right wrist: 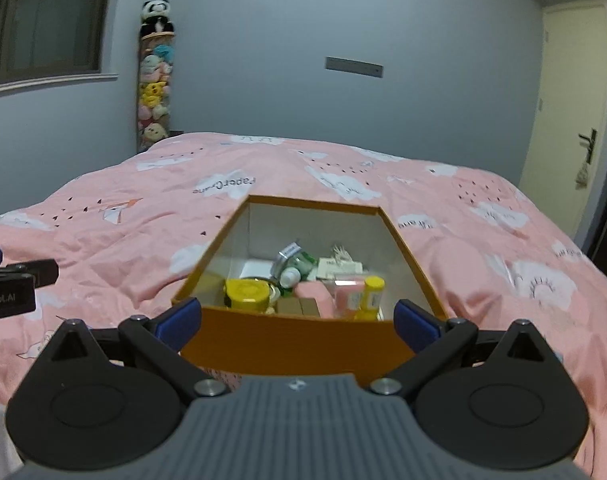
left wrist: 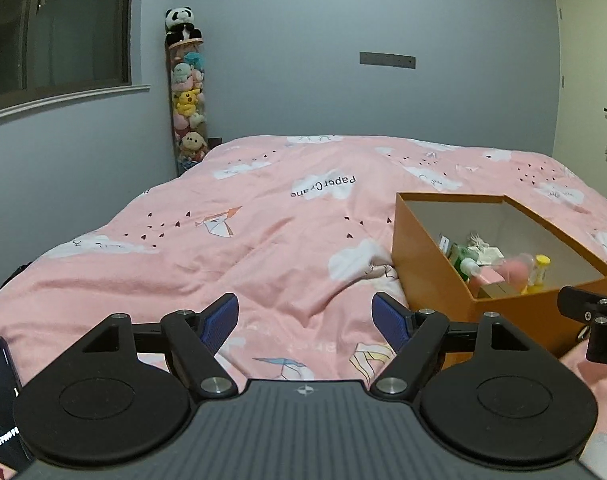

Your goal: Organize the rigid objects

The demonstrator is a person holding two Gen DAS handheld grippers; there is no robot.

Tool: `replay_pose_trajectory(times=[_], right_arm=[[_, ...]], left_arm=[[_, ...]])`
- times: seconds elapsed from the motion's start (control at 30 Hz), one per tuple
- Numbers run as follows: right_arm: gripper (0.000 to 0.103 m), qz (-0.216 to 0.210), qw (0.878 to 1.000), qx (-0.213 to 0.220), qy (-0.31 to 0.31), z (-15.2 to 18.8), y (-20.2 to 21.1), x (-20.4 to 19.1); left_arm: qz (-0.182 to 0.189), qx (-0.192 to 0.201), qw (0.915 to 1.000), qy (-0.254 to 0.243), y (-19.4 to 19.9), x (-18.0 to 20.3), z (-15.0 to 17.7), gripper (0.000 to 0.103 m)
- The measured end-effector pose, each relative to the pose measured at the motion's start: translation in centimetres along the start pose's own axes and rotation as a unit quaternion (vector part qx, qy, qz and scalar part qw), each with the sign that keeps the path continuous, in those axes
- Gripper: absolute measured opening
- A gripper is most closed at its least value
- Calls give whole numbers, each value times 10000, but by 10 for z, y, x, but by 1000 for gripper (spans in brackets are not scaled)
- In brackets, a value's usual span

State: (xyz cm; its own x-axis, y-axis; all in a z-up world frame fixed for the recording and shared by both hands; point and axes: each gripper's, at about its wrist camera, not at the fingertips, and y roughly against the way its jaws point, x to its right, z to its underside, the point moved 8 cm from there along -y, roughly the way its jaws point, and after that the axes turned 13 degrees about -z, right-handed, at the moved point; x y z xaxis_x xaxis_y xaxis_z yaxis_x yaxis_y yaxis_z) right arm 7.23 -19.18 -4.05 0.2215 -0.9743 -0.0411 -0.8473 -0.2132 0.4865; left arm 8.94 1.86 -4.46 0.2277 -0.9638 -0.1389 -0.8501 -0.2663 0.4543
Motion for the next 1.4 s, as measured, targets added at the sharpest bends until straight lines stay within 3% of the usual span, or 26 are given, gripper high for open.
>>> replay_pose_trajectory(times=[0.2, 0.5, 1.4], right_arm=[[100, -97, 9986, 27, -516, 16, -1, 14], [100, -234, 9959, -382, -787, 27, -19, 21], [100, -282, 9971, -417, -566, 27, -19, 14]], left_arm=[[131, -270, 9993, -220, -5, 12, 15, 93], [129, -684, 9972, -255, -15, 14, 30, 93], [72, -723, 9972, -156, -15, 10, 29, 93]])
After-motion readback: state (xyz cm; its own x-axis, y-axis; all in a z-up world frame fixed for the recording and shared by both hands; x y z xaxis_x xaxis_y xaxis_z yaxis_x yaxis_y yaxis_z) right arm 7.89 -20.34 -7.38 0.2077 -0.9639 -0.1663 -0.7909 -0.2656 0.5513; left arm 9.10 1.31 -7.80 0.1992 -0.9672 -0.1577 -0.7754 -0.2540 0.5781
